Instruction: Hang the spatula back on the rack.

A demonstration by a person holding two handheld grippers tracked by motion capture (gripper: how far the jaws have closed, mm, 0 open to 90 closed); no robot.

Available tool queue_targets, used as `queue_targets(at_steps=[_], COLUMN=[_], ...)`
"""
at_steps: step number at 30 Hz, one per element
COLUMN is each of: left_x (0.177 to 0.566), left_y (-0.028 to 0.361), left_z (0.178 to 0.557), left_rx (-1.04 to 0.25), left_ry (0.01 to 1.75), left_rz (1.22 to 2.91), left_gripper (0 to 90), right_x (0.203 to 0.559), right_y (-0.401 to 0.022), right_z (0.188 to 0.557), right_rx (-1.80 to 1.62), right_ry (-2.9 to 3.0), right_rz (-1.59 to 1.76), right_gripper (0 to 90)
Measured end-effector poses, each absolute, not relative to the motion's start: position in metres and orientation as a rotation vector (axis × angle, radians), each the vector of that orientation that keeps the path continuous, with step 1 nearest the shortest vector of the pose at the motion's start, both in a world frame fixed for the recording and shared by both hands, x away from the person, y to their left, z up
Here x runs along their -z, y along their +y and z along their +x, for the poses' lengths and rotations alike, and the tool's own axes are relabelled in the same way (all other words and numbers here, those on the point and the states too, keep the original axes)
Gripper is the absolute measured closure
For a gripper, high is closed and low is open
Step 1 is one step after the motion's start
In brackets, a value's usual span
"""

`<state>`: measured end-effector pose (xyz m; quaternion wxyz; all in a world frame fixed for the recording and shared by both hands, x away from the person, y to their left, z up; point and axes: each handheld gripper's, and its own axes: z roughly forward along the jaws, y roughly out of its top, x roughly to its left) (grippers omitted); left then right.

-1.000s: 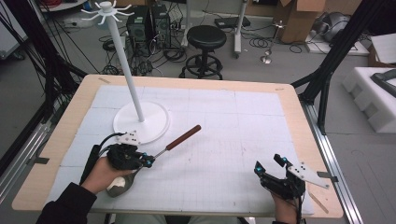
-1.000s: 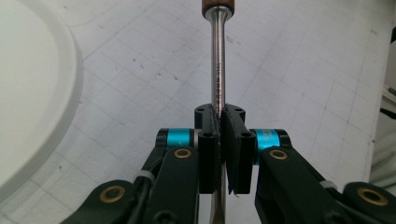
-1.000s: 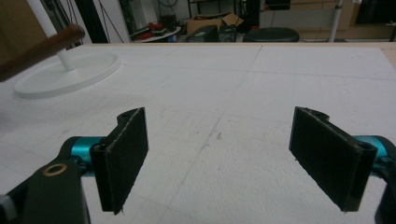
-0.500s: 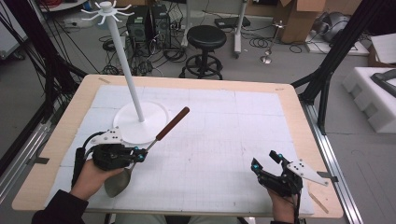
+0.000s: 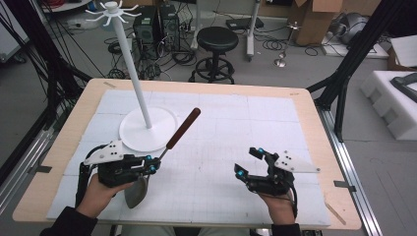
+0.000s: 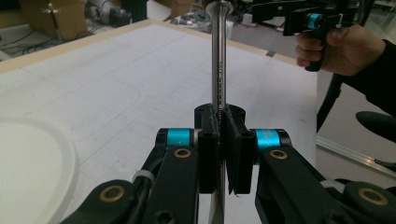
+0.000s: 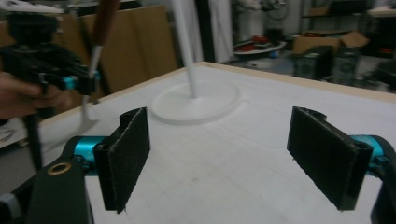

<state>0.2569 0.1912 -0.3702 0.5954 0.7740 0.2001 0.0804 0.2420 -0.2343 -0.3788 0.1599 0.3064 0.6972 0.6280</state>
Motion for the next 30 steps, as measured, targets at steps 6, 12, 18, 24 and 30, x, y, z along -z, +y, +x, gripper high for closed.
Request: queue_targets(at_steps=[6,12,18,24,30], left_x=[0.370,0.370,0.372,0.373,0.375], left_y=[0.186,0.178,0.171,0.164,0.158], left_z=[0.254,0.250,0.247,0.245,0.243], left_rx=[-0.181,-0.183,-0.164,-0.141,-0.124], left_ry=[0.409,0.367,0.330,0.298,0.277], left_rz=[1.760,1.747,1.743,1.739,1.756], left_gripper=[84.1,84.0,84.0,84.0,84.0], right_x=[0.358,0.338,0.321,0.316,0.314], right_y=[-0.209,-0.190,-0.176,-0.164,-0.160], right_z=[0.250,0.255,0.260,0.262,0.262], right_rx=[-1.930,-1.962,-2.001,-2.021,-2.076], right_ry=[2.058,2.109,2.160,2.222,2.207], right_rz=[0.721,0.619,0.536,0.460,0.411], right_gripper=[21.1,21.4,21.3,23.3,30.7])
